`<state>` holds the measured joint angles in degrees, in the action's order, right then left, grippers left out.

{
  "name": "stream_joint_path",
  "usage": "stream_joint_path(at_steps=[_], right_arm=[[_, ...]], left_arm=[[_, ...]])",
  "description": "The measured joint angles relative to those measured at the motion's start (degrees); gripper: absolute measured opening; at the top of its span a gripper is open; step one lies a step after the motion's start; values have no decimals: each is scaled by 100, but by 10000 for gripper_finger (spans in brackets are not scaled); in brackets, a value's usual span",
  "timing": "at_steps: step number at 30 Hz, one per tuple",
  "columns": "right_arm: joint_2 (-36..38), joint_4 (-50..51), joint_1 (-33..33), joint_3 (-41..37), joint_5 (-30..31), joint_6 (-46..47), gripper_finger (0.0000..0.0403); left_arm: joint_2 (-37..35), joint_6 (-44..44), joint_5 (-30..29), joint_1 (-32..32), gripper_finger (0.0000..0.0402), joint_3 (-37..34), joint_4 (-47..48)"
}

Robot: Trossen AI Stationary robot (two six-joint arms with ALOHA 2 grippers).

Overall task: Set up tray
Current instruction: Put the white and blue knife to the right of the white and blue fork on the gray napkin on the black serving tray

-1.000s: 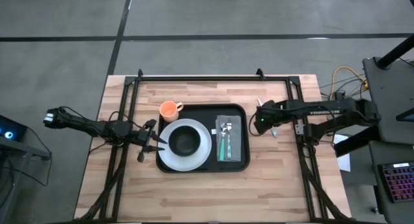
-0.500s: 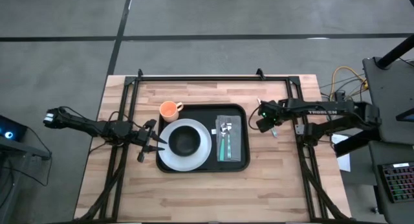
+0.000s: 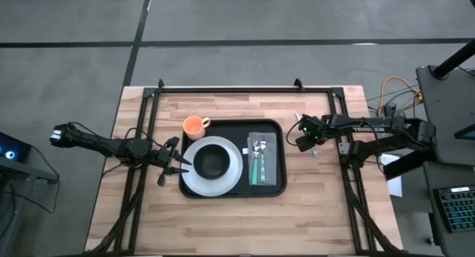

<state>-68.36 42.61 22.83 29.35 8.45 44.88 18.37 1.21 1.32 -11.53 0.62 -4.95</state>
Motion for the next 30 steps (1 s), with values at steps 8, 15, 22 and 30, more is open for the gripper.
stream_joint_path(at_steps=[8, 15, 22, 30], right_arm=[[4, -472, 109, -336, -319, -48, 123], [11, -485, 108, -365, -307, -157, 118], [4, -492, 107, -375, -289, -204, 58], [4, -465, 107, -377, -171, -318, 21]], left_arm=[[0, -2, 0, 0, 109, 0, 0], [0, 0, 0, 0, 109, 0, 2], [0, 0, 0, 0, 109, 0, 1], [0, 0, 0, -1, 109, 0, 1]])
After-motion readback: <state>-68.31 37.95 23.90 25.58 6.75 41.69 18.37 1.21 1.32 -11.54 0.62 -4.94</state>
